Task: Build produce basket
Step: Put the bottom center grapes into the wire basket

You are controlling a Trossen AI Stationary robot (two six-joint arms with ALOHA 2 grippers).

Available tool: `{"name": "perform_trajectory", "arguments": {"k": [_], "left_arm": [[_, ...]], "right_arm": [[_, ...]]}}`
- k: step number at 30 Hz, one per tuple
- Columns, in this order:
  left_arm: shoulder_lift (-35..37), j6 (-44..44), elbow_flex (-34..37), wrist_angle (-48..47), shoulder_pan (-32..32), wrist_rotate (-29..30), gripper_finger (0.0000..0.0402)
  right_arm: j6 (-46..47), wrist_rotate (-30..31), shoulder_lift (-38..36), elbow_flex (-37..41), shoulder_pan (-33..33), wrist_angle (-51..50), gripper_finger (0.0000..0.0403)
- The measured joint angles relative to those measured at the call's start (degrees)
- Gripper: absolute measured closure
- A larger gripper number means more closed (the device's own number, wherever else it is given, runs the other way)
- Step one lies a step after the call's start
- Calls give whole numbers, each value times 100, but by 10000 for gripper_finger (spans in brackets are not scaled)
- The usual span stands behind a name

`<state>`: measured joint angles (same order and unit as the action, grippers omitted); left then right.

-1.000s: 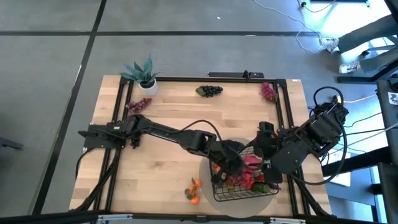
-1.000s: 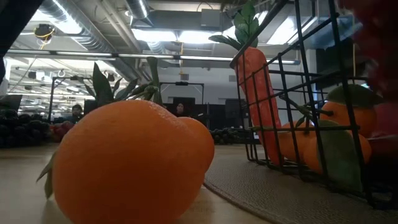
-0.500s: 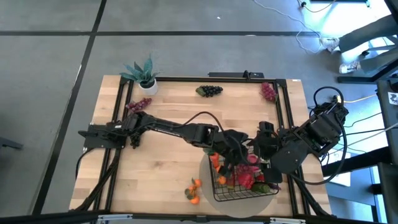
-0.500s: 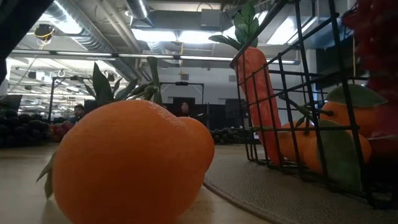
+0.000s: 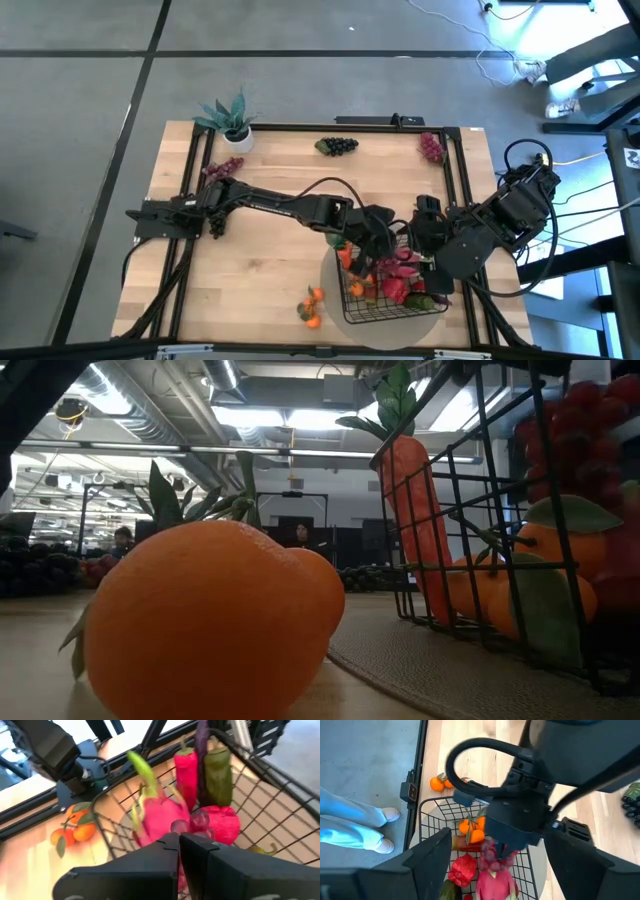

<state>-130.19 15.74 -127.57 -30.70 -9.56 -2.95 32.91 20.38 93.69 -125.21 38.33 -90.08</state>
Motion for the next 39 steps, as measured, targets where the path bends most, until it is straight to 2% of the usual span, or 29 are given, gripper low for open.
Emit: {"name": "perform_trajectory", "arguments": {"k": [19, 32, 39], "left_arm": [[-216, -163, -7, -40, 57, 86, 401], [-251, -209, 2, -38, 65, 565, 401], [-251, -213, 2, -17, 65, 565, 365]], "right_arm": [[136, 0, 2, -2, 0, 15, 104], [137, 9, 2, -7, -2, 11, 104], [136, 9, 2, -7, -2, 11, 104]]}}
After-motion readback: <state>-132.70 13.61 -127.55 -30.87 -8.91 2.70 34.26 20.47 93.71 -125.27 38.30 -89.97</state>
